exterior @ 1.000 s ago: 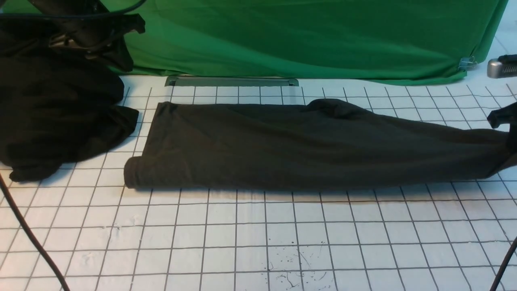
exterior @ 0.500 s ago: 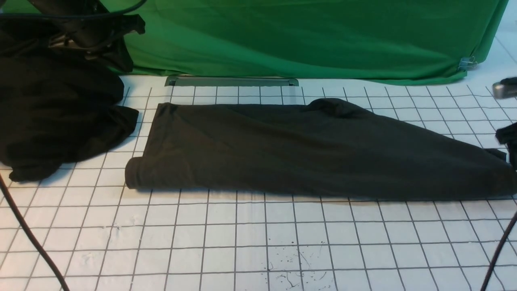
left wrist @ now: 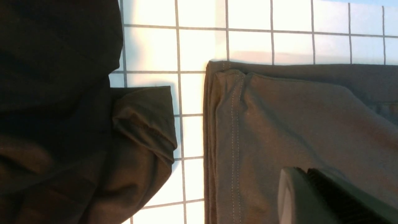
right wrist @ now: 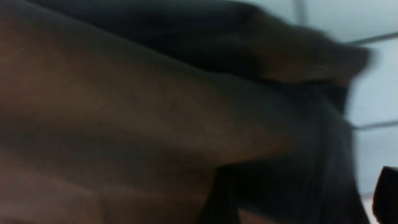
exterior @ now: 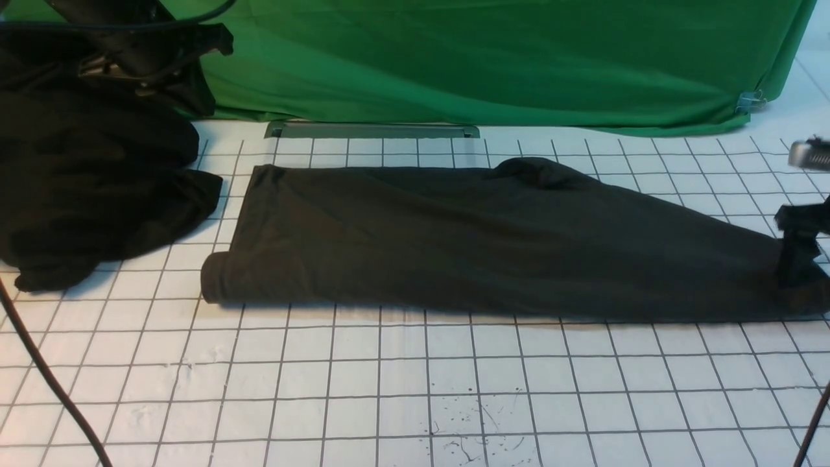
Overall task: Fold a long-sleeved shirt over a white checkered tablecloth.
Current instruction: 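Pull the folded dark garment lengthwise by its ends to straighten it flat on the table, then fold the right end of the dark garment over onto its left end with the right gripper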
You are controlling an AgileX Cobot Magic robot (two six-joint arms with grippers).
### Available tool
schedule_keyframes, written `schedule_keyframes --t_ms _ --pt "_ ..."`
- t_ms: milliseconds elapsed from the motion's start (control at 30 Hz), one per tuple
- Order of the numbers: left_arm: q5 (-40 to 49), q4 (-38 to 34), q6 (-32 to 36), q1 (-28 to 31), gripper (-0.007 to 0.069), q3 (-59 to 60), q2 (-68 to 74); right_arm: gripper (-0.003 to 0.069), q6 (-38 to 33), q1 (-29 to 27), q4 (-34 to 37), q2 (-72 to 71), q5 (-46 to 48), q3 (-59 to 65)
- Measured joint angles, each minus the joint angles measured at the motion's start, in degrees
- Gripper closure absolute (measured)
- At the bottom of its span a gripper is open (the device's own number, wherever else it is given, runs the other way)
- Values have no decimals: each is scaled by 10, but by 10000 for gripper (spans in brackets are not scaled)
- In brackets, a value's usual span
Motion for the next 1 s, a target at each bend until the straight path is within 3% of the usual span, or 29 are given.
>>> schedule_keyframes --t_ms 67,133,267,367,633,767,867,1000 --pt "0 0 0 0 578 0 0 112 -2 0 0 7 -3 0" --pt "0 0 0 0 575 0 0 198 -3 0 3 14 -8 0" --pt "0 -4 -15 0 568 0 0 548 -15 0 10 11 -21 0" --pt "0 -24 -19 0 565 0 -1 638 -23 -1 2 -1 -22 0" --pt "1 -38 -20 0 557 1 -23 649 -27 -36 -56 -87 -4 -3" --pt "1 -39 -20 0 555 1 -25 650 -11 -37 -50 -164 -2 -3" --pt "1 -40 -20 0 555 1 -24 651 -4 -13 -13 -216 -5 -3" --pt "1 -61 -9 0 552 1 -24 650 3 58 51 -268 -24 -4"
